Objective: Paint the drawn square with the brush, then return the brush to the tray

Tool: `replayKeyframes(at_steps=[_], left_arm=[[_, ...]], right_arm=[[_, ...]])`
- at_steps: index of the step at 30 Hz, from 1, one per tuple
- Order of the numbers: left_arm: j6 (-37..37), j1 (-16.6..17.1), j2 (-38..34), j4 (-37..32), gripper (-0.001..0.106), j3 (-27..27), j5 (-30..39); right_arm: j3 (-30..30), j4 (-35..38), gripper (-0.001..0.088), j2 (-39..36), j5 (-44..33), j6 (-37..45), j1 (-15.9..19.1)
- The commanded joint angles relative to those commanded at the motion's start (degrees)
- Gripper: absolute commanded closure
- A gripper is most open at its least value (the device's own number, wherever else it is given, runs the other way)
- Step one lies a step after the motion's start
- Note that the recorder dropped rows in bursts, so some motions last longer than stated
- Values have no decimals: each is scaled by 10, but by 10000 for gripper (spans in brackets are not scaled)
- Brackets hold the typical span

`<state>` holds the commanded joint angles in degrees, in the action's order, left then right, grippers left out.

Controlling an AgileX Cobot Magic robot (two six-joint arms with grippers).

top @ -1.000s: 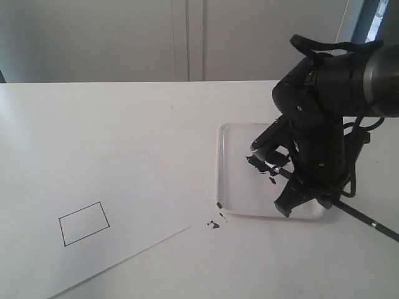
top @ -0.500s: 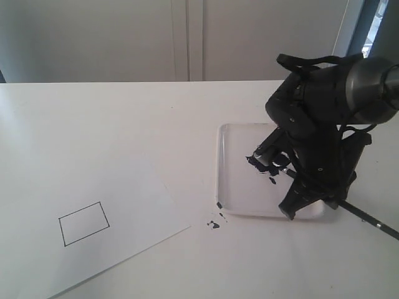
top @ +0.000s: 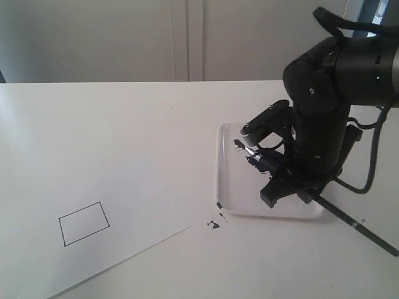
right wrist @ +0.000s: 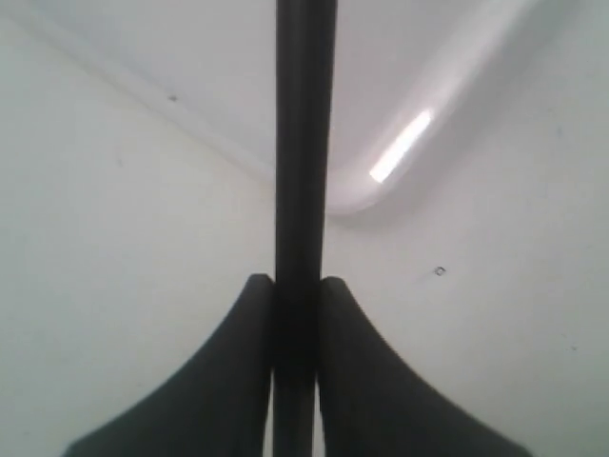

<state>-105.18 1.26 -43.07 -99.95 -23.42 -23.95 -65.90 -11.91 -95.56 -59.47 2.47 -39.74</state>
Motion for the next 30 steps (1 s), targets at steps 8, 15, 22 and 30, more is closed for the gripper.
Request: replayKeyframes(at_steps=[8, 15, 22, 30], left_arm=[[47, 0, -78, 0, 635, -30, 12], [80, 0, -169, 0, 624, -36, 13], [85, 0, -220, 0, 624, -37, 13], [84, 0, -232, 0, 624, -32, 64]], right_arm=[[0, 18, 868, 12, 11, 22, -106], [-4, 16, 868, 12, 24, 24, -146], [-7, 15, 868, 16, 24, 24, -152], [-7, 15, 868, 17, 18, 24, -152]])
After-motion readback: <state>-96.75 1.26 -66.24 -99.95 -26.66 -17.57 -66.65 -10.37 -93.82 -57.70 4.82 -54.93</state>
